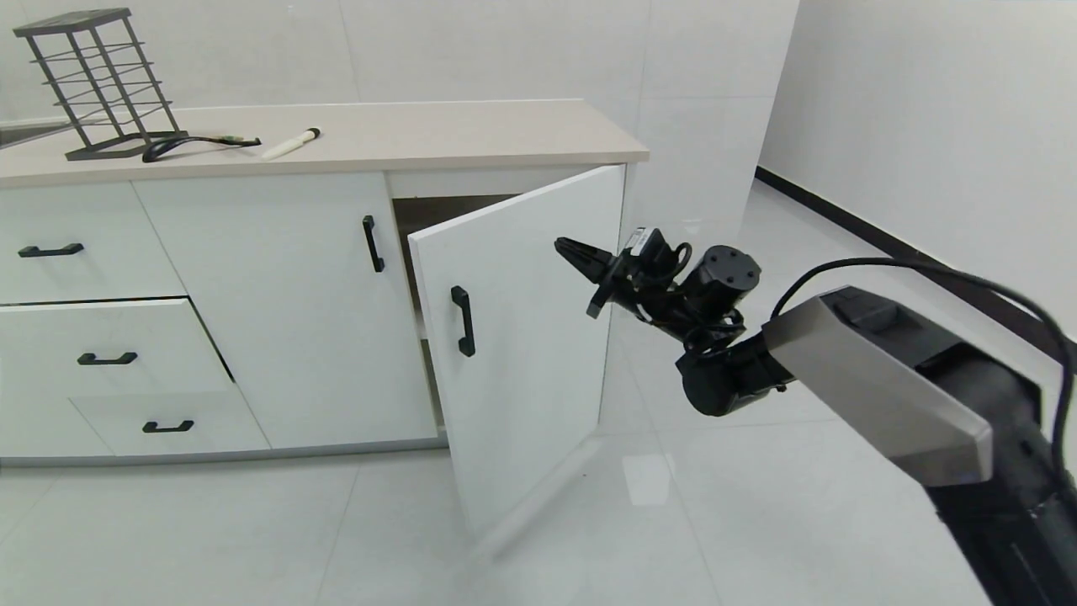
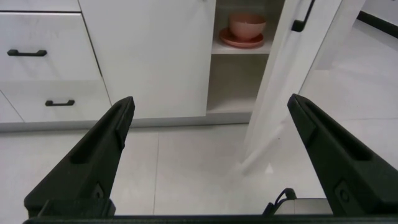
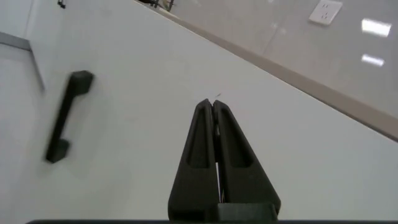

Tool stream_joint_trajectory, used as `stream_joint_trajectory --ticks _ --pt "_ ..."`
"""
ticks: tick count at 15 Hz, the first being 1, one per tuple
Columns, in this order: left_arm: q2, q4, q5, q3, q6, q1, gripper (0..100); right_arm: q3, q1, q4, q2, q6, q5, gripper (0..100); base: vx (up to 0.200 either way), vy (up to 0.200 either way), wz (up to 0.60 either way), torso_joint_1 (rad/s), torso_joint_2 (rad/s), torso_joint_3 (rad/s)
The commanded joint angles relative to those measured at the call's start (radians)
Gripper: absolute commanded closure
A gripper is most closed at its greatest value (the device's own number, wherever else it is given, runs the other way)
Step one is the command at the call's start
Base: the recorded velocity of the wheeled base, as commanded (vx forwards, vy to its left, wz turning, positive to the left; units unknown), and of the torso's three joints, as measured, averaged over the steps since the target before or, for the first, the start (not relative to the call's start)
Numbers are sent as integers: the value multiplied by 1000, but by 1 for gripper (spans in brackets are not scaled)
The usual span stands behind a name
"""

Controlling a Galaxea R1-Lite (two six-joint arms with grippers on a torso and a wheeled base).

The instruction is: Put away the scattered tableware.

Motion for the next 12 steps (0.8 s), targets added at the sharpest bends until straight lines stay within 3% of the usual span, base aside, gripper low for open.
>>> stream_joint_trajectory --ticks 1,3,5,7,10,11,12 --pt "0 0 0 0 0 0 0 465 24 -27 -386 20 -4 100 0 200 0 2 7 -2" --pt "0 0 0 0 0 0 0 862 18 -36 -602 16 -4 100 0 200 0 0 2 2" --pt "0 0 0 0 0 0 0 1071 7 -33 -790 22 -7 100 0 200 0 7 10 0" --pt "0 0 0 0 0 0 0 1287 -77 -30 -898 14 -7 100 0 200 0 0 2 5" --pt "0 0 0 0 -2 0 0 1412 -132 -29 -1096 20 -7 100 0 200 0 4 2 4" --pt "0 0 0 0 -2 1 0 1481 -163 -23 -1262 26 -8 100 0 0 0 0 0 0" --pt "0 0 0 0 -2 1 0 1505 -244 -12 -1391 31 -10 100 0 0 0 0 0 0"
